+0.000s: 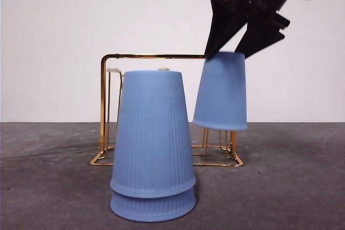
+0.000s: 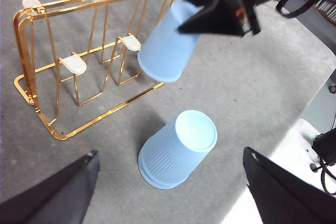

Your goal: Pick the top cup and place it on cupholder, pick up the mid cup and place it on cupholder, last pick the bottom cup and place it on cupholder.

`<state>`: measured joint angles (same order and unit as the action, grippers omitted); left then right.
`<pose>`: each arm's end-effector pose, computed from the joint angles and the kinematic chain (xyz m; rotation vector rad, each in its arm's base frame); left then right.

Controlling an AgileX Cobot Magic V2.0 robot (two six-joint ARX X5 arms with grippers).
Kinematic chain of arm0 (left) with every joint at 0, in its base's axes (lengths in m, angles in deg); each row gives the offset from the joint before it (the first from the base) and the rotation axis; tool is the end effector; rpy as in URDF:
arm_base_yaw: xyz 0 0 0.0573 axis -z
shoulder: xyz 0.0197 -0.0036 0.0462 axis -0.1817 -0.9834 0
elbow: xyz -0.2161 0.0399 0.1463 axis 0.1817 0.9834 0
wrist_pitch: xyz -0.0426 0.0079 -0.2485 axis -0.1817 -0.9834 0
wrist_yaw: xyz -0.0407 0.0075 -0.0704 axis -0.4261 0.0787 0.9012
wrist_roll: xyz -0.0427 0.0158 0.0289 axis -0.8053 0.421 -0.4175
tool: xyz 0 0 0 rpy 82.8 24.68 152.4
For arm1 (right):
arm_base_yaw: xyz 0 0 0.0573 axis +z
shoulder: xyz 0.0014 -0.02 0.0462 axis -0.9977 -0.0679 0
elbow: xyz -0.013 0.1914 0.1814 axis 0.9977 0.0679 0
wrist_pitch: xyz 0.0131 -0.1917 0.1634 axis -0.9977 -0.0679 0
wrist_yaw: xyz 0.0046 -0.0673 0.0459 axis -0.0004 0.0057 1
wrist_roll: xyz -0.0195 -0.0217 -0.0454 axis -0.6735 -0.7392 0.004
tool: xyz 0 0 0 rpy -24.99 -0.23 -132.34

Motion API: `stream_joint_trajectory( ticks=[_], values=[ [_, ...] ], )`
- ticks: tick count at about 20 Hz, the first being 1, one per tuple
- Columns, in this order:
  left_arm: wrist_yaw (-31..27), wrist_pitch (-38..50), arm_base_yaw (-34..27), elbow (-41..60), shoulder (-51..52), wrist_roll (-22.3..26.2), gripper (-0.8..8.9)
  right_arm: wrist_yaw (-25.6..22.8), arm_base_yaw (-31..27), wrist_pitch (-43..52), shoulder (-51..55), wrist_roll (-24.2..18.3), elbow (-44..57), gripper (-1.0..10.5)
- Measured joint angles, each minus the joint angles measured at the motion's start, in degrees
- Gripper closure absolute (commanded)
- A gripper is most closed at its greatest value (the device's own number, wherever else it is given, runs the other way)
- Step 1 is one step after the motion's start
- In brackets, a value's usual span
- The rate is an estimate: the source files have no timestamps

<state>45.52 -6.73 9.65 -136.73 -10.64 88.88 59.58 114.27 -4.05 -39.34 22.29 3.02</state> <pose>0.1204 -0.0595 0.3460 -0.0698 0.6346 -0.8413 0.2659 0.1501 0.2876 -0.1522 0.7971 0.7054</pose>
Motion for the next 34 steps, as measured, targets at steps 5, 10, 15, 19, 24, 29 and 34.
stream_joint_trajectory(
  ticks=[5,10,15,19,24,29,34],
  values=[
    [0.0,0.0,0.0,0.0,0.0,0.0,3.77,0.42,-0.11,1.81,-3.41,0.39,0.13,7.1],
    [0.0,0.0,0.0,0.0,-0.02,-0.02,3.69,0.13,-0.11,2.23,-4.13,0.39,0.11,5.4],
    [0.0,0.04,0.0,0.0,-0.55,0.02,2.43,-1.53,-0.11,0.96,-2.47,0.39,0.13,4.5],
    [-0.13,1.11,1.05,0.0,-1.97,-0.02,2.43,-1.53,-0.11,-1.99,5.44,0.42,0.11,4.5],
    [-5.46,7.17,8.35,-0.11,-6.4,-1.14,2.43,-1.44,-0.11,-10.36,16.79,0.42,0.11,4.5],
    [-14.64,12.61,19.67,-1.33,-15.43,-1.53,2.43,-1.27,-0.09,-21.03,24.7,0.42,0.17,4.6],
    [-24.0,12.55,27.12,-3.76,-25.68,-0.37,2.43,1.64,-0.09,-20.57,30.93,1.95,7.13,4.6]
  ],
)
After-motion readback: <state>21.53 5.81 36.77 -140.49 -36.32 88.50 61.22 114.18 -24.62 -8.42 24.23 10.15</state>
